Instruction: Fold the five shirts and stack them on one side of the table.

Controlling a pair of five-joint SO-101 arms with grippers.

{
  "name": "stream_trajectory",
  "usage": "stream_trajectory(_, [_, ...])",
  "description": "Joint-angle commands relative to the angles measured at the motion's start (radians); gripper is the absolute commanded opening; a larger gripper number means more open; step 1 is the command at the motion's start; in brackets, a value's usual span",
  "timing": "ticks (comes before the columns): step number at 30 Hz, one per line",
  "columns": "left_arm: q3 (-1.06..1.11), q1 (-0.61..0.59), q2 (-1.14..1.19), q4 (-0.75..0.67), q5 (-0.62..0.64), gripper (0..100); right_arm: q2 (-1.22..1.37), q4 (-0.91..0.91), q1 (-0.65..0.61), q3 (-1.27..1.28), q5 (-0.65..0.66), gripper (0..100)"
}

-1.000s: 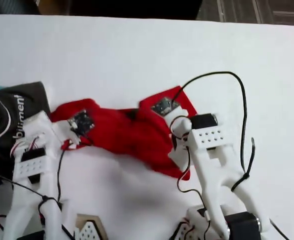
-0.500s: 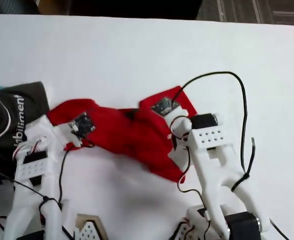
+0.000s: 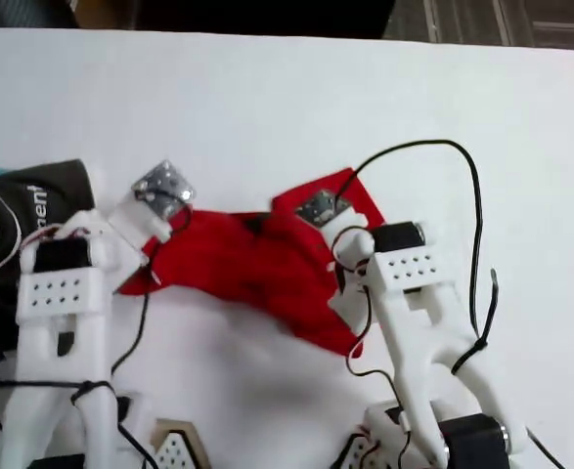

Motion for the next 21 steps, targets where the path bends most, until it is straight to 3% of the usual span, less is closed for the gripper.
stream_trajectory(1, [-0.157,0.025,-0.029,0.203,0.058,2,-0.048,0.002,0.007,-0.014,-0.009,26.4])
stream_trajectory(8, [-0.174,0.018,-0.029,0.296,0.066,2,-0.077,0.008,-0.018,-0.015,0.000,26.5])
stream_trajectory(14, [-0.130,0.018,-0.028,0.238,0.066,2,-0.193,-0.004,-0.203,0.003,-0.008,26.5])
stream_trajectory(21, [-0.133,0.017,-0.026,0.219,0.094,2,-0.008,-0.139,-0.236,0.058,0.002,26.5])
